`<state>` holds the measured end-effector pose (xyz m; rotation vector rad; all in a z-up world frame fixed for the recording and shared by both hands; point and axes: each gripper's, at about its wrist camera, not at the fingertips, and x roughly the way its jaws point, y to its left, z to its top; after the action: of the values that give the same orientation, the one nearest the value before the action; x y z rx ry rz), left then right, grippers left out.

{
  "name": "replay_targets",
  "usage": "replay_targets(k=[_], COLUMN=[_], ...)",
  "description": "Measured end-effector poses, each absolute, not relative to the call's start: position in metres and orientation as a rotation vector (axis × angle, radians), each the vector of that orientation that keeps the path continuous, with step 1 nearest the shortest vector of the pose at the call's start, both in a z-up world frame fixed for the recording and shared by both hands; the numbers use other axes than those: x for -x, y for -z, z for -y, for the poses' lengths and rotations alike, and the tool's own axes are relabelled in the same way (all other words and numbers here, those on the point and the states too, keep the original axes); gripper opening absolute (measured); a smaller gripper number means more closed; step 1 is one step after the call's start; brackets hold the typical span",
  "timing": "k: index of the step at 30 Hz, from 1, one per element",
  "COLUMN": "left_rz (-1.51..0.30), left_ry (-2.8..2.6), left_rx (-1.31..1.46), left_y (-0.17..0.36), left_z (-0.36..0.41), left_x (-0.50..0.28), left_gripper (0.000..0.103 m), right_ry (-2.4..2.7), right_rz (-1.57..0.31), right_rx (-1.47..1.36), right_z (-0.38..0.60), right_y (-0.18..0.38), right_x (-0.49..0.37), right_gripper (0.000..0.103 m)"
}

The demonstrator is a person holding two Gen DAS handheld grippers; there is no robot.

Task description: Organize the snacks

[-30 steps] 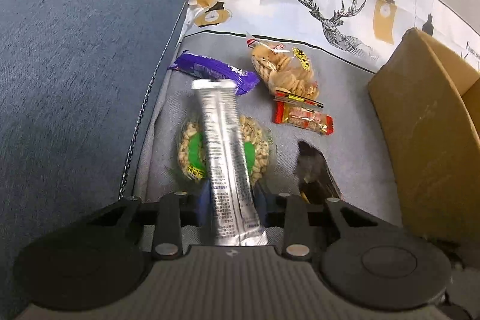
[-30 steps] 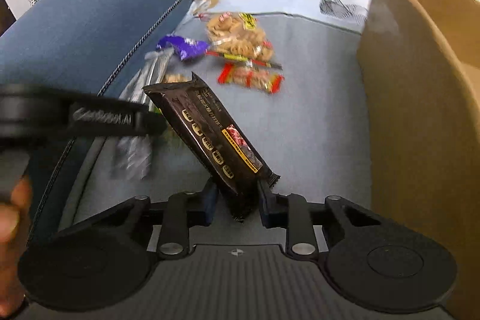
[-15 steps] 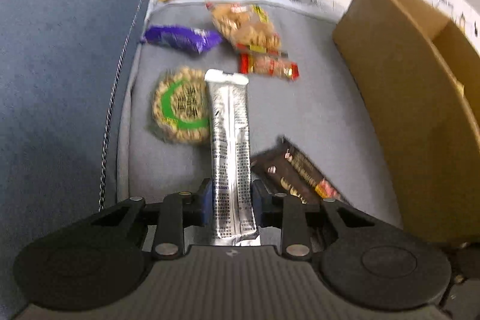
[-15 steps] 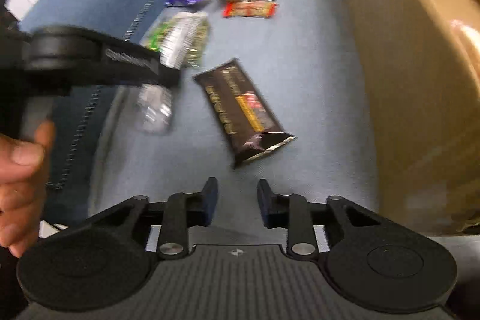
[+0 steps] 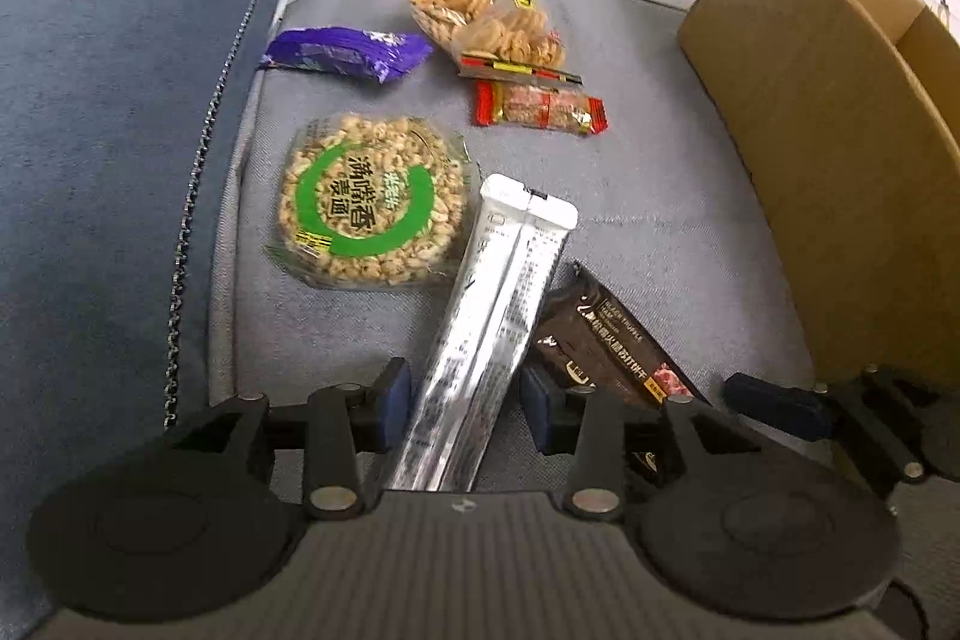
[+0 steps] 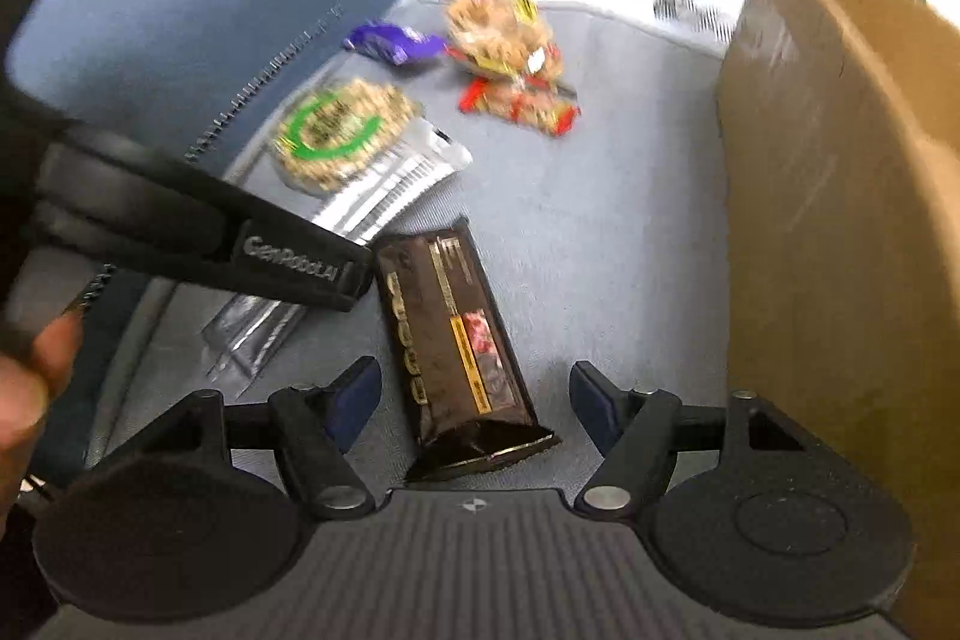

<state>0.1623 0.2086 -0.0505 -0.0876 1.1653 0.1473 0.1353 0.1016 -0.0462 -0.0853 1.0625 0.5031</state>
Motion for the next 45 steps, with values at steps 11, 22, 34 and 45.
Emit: replay_targets(k=[11, 22, 34, 45], left_rz=[-1.161, -1.167, -1.155, -1.033], left_ry=[-0.158, -0.122, -0.124, -0.138], left_rx=[0.057, 0.068, -0.002, 0.069], left_y=[0.052, 0.051, 0.055, 0.030], left_z=[-0.206, -0.203, -0.188, -0.192], left_x=[-0.163, -0.161, -0.166, -0.165], left_gripper=[0.038, 0.032, 0.034, 0.026], right_ry=[-0.507, -0.403, -0.400, -0.385], right_rz=[-1.048, -1.105, -1.112, -1.023], right_rx=[0.069, -0.021, 0.005, -0.034], right_z=[-0.106, -0.089, -0.095, -0.089], right_y=[0.047, 0.041, 0.047, 0.034], right_x=[-0.134, -0.131, -0.129, -0.127], right_gripper=[0.042, 0.042, 0.051, 0.041])
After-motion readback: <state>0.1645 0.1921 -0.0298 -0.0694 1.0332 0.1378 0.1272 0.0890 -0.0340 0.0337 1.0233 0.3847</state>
